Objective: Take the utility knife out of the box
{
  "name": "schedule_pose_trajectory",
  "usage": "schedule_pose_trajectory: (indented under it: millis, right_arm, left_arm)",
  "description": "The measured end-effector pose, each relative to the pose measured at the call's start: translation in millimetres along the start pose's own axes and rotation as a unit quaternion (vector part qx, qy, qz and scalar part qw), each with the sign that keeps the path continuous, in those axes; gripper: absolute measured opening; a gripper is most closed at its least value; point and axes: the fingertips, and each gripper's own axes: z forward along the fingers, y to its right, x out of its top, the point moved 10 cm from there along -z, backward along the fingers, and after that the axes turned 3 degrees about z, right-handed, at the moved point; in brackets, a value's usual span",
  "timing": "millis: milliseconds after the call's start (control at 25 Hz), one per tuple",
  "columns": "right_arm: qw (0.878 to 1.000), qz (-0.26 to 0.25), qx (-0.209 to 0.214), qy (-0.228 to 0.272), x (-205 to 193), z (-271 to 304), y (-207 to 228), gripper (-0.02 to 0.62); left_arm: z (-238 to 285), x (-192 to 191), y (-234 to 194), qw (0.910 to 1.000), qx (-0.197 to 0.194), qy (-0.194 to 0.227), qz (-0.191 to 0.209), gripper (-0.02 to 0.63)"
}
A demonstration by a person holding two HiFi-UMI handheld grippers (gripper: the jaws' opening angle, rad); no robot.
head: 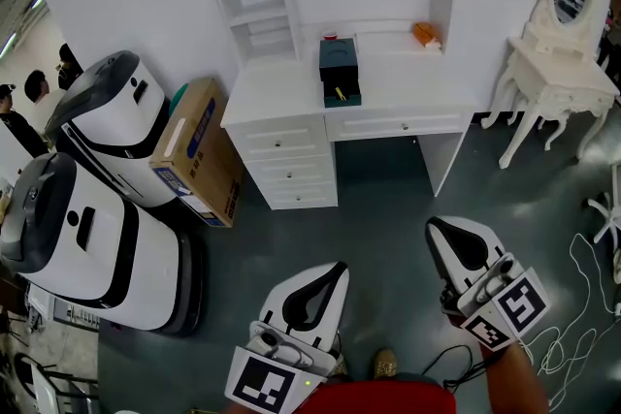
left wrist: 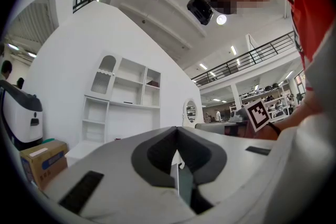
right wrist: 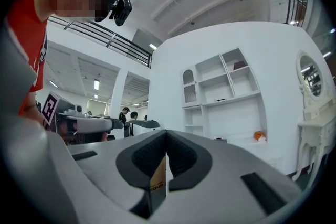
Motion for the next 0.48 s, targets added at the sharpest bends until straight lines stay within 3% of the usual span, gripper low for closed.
schedule_pose_trajectory:
  millis: [480]
  right_arm:
    - [1.0,0.007,0.018,-0.014,-12,2,-15,0.008]
  left_arm:
    - [7,0,6,0.9999,-0.01,0.001,-0.006,0.031]
